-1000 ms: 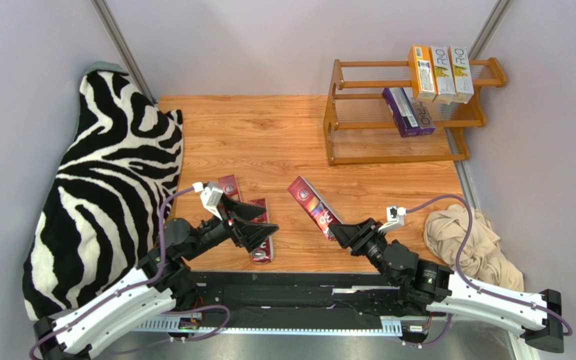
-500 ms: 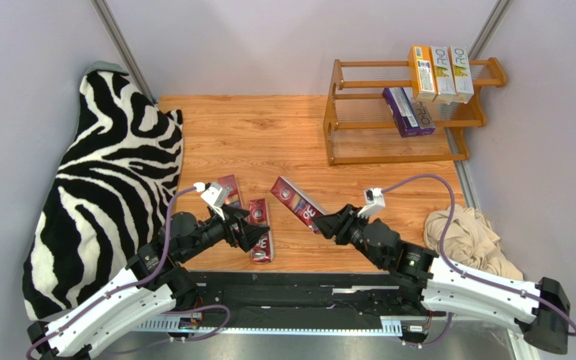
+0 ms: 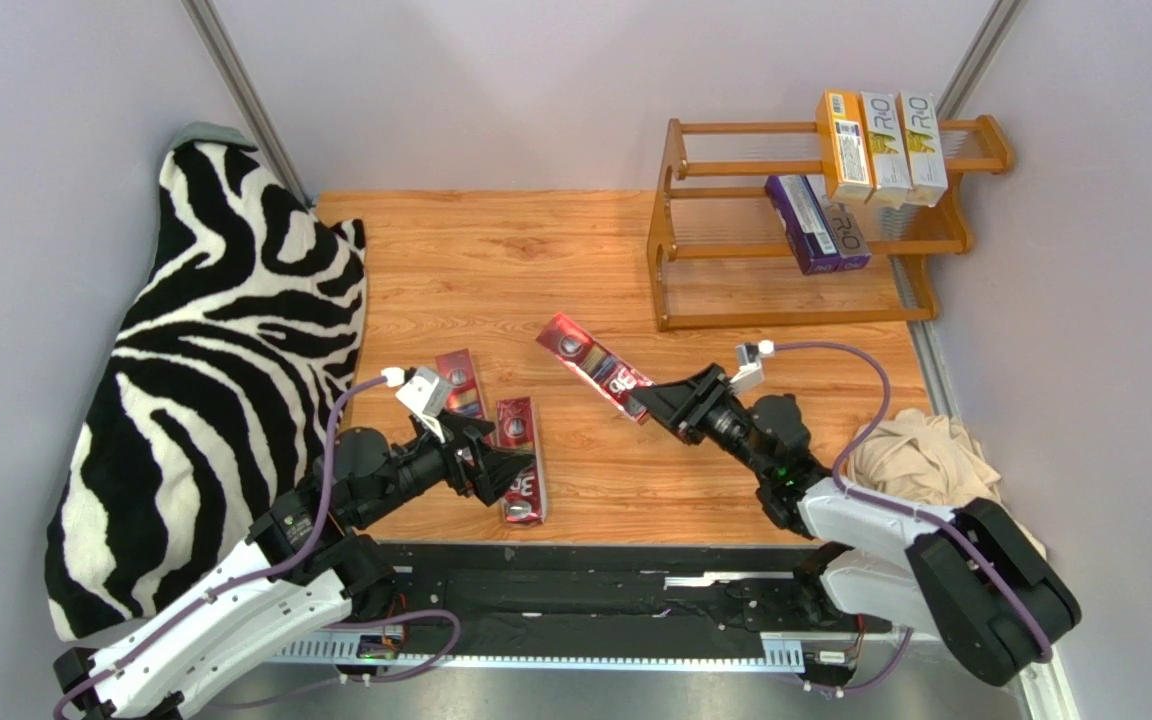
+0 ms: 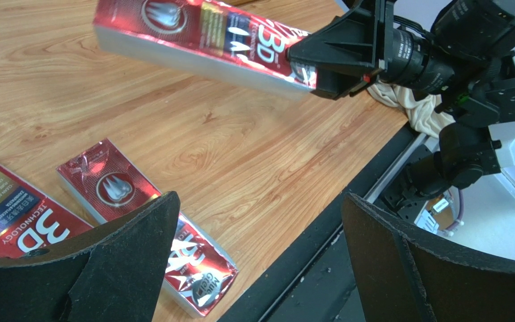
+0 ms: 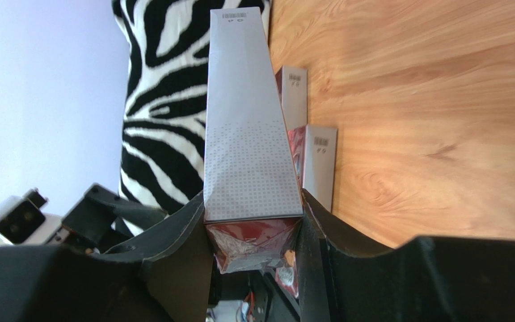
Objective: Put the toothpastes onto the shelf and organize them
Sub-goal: Place the toothpaste on the shelf.
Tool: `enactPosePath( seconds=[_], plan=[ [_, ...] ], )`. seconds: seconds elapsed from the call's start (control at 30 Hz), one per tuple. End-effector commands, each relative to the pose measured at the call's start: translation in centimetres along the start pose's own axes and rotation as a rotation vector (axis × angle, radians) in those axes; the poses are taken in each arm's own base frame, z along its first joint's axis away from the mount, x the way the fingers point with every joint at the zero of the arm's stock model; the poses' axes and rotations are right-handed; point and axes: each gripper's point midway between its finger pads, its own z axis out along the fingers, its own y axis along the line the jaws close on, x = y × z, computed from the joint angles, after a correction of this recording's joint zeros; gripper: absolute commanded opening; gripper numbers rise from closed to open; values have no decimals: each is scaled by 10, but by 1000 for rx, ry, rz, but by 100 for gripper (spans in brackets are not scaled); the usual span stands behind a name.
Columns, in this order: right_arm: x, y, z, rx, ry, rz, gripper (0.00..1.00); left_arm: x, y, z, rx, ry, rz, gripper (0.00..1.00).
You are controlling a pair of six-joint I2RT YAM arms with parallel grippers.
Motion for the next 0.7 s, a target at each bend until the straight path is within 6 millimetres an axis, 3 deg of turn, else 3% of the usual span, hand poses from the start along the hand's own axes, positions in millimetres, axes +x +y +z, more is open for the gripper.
enactPosePath(
  seconds=[0.0, 0.13, 0.67],
  plan=[
    [-32, 36, -14, -228, -75, 74, 0, -10, -2, -3, -3, -24, 22, 99],
    [-57, 11, -20, -172, -141, 92, 0, -9, -1, -4, -4, -22, 24, 99],
    [-115, -61, -38, 10, -301, 145, 0, -10, -1, -5, -6, -26, 20, 99]
  ],
)
